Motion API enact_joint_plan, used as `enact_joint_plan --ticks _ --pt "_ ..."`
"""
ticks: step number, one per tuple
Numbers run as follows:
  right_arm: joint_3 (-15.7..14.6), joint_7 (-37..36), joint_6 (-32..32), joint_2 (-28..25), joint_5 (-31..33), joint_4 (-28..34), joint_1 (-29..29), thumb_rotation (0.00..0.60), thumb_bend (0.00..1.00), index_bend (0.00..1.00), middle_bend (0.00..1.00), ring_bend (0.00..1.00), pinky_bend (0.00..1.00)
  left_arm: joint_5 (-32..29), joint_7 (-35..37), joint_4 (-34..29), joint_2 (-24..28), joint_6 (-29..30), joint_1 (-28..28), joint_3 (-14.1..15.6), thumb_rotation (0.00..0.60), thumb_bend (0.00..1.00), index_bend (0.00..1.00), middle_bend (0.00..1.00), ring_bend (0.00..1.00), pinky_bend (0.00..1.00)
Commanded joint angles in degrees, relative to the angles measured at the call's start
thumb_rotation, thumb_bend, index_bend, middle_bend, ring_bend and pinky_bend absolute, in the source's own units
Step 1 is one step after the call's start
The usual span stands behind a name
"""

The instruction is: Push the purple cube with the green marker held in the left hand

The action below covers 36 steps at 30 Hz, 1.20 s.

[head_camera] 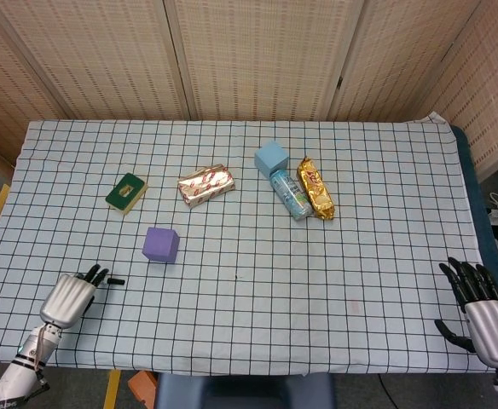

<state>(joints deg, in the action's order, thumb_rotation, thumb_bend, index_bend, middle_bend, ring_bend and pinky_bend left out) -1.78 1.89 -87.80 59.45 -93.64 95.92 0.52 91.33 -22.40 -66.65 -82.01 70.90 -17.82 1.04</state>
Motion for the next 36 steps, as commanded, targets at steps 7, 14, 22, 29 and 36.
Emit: enact_joint_plan --ticks 7,14,22,29,36 --pt "-0.2 0.5 1.4 -0.2 0.5 0.4 -0.4 0.600 0.13 0.00 0.00 0.00 0.00 -1.4 -0.3 10.2 -5.7 -2.4 -2.0 -0.5 0.600 0.41 0.30 0.31 0.64 0.95" --pt "-0.2 0.7 1.5 -0.1 0.7 0.6 -0.4 0.600 0.13 0.00 0.00 0.00 0.00 -1.0 1.0 13.4 -7.1 -2.1 -2.3 0.0 0.600 0.42 0.40 0.36 0.64 0.96" --pt "-0.3 0.8 1.6 -0.2 0.6 0.7 -0.4 0.600 0.13 0.00 0.00 0.00 0.00 -1.1 1.8 16.1 -8.3 -2.1 -2.8 0.2 0.600 0.42 0.47 0.43 0.65 0.96" --pt "-0.3 1.0 1.6 -0.1 0.6 0.8 -0.4 0.600 0.13 0.00 0.00 0.00 0.00 -1.4 2.7 18.3 -9.2 -2.1 -2.9 0.4 0.600 0.43 0.50 0.47 0.66 0.97" --pt "-0.4 1.3 1.7 0.1 0.6 0.9 -0.4 0.600 0.13 0.00 0.00 0.00 0.00 -1.2 4.2 20.6 -10.0 -0.5 -2.6 0.5 0.600 0.46 0.57 0.56 0.68 0.98"
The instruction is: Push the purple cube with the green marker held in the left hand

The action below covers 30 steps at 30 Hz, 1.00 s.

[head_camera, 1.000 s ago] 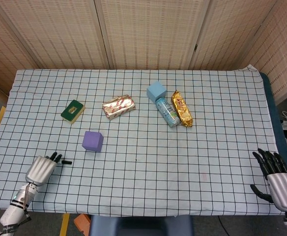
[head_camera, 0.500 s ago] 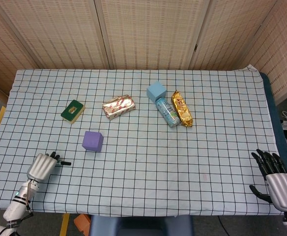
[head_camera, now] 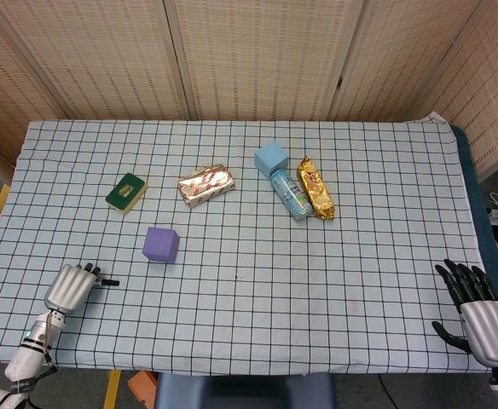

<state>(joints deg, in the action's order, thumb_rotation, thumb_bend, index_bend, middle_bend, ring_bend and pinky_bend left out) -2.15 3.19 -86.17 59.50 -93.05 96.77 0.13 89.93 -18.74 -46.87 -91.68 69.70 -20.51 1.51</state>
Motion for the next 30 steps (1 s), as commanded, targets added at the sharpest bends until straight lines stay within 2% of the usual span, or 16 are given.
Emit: enact_joint_plan --ticks 1,2,4,7,10,15,21,30 --pt "0.0 0.1 0.0 0.0 0.0 0.0 0.0 0.600 0.13 0.00 0.00 0.00 0.00 0.4 1.1 1.6 -0.7 1.5 0.2 0.0 0.600 0.46 0.59 0.58 0.69 0.99" --pt "0.0 0.1 0.0 0.0 0.0 0.0 0.0 0.600 0.13 0.00 0.00 0.00 0.00 0.6 1.4 2.5 -1.0 2.4 0.2 -0.2 0.600 0.47 0.61 0.59 0.70 0.99" --pt "0.0 0.1 0.0 0.1 0.0 0.0 0.0 0.600 0.13 0.00 0.00 0.00 0.00 1.0 3.0 5.3 -2.3 5.3 0.4 -0.8 0.600 0.53 0.72 0.71 0.75 1.00" --pt "0.0 0.1 0.0 0.1 0.0 0.0 0.0 0.600 0.13 0.00 0.00 0.00 0.00 1.2 7.0 9.7 -4.1 9.1 0.5 -1.8 0.600 0.58 0.82 0.81 0.78 1.00" --pt "0.0 0.1 0.1 0.1 0.1 0.0 0.0 0.600 0.13 0.00 0.00 0.00 0.00 0.9 10.4 12.4 -4.8 10.3 0.0 -2.6 0.600 0.59 0.83 0.83 0.79 1.00" --pt "0.1 0.2 0.6 0.2 0.4 -0.1 -0.3 0.600 0.13 0.00 0.00 0.00 0.00 1.2 14.7 11.4 -4.5 9.6 -1.7 -2.8 0.600 0.60 0.84 0.86 0.80 1.00" --pt "0.0 -0.2 0.4 -0.1 0.2 0.0 -0.2 0.600 0.13 0.00 0.00 0.00 0.00 1.4 13.5 11.7 -5.4 5.8 -5.2 -3.1 0.600 0.60 0.85 0.86 0.81 1.00" --pt "0.3 -0.6 0.0 -0.5 0.9 0.0 0.0 0.600 0.13 0.00 0.00 0.00 0.00 0.3 14.8 16.5 -8.0 -0.3 -9.4 -3.5 0.600 0.61 0.85 0.86 0.81 1.00"
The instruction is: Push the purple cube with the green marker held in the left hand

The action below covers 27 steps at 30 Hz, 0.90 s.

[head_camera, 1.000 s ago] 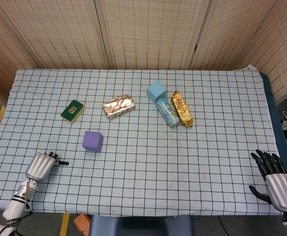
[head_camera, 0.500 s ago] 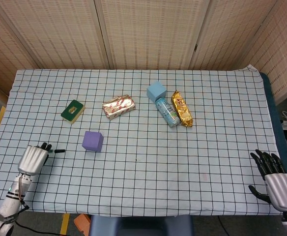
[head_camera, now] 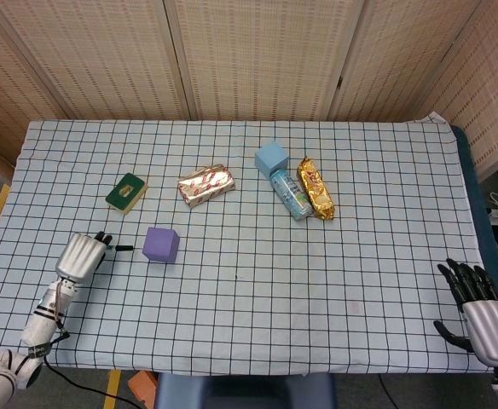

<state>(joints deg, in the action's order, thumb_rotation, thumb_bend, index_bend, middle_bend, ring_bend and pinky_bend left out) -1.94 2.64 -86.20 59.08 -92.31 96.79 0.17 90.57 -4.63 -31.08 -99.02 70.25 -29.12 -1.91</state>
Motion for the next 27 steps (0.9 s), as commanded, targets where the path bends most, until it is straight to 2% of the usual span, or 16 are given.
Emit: enact_joint_plan --ticks 1,9,14,27 --pt "0.1 -0.2 0.1 -0.1 0.3 0.0 0.0 0.600 0.13 0.00 0.00 0.00 0.00 -0.4 0.9 1.0 -0.9 -1.2 -1.1 -0.2 0.600 0.61 0.85 0.86 0.81 1.00" --pt "0.2 -0.3 0.7 -0.3 0.7 0.0 -0.2 0.600 0.13 0.00 0.00 0.00 0.00 -1.0 1.1 2.2 -2.6 -2.6 -3.4 -0.6 0.600 0.61 0.85 0.86 0.81 1.00" --pt "0.3 -0.5 0.8 -0.4 1.1 0.1 -0.2 0.600 0.13 0.00 0.00 0.00 0.00 -0.6 -1.2 3.0 -4.0 -1.5 -4.8 -0.7 0.600 0.61 0.85 0.86 0.81 1.00" --pt "0.1 -2.4 -0.2 -1.6 0.3 0.0 0.1 0.600 0.13 0.00 0.00 0.00 0.00 -0.7 -10.4 -4.1 -4.4 0.6 -6.6 -1.3 0.600 0.61 0.85 0.86 0.81 1.00"
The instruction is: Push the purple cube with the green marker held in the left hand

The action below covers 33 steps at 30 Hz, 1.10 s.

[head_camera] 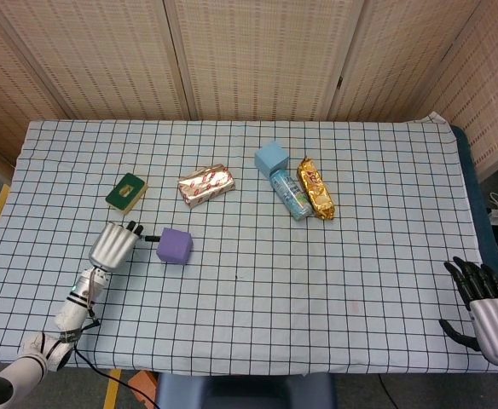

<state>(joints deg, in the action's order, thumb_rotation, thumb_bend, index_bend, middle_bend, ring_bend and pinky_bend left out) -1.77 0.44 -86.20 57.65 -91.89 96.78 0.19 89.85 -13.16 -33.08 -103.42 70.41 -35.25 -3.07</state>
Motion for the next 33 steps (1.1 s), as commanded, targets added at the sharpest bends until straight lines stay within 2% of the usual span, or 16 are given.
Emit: enact_joint_plan --ticks 1,4,10,16,33 --pt "0.0 -0.2 -0.2 -0.1 -0.1 0.0 0.1 0.600 0.13 0.00 0.00 0.00 0.00 0.0 -2.2 -2.3 0.0 0.5 -0.5 -0.2 0.600 0.61 0.85 0.86 0.81 1.00" --pt "-0.1 -0.4 -0.3 -0.2 -0.2 0.0 0.2 0.600 0.13 0.00 0.00 0.00 0.00 0.0 -3.4 -3.5 0.2 0.6 -0.7 -0.2 0.600 0.61 0.85 0.86 0.81 1.00" --pt "-0.4 -1.3 -0.8 -0.7 -0.9 0.1 0.4 0.600 0.13 0.00 0.00 0.00 0.00 0.1 -9.9 -10.5 0.1 0.2 -2.0 -0.5 0.600 0.61 0.85 0.86 0.81 1.00" --pt "-0.5 -1.9 -0.8 -1.0 -1.0 0.0 0.4 0.600 0.13 0.00 0.00 0.00 0.00 -0.3 -14.4 -15.0 -1.4 -0.7 -2.6 -0.8 0.600 0.61 0.85 0.87 0.81 1.00" --pt "-1.1 -3.1 0.1 -1.7 -1.5 0.0 0.3 0.600 0.13 0.00 0.00 0.00 0.00 -1.0 -22.1 -22.8 -5.7 -2.7 -5.0 -1.9 0.600 0.61 0.85 0.86 0.81 1.00"
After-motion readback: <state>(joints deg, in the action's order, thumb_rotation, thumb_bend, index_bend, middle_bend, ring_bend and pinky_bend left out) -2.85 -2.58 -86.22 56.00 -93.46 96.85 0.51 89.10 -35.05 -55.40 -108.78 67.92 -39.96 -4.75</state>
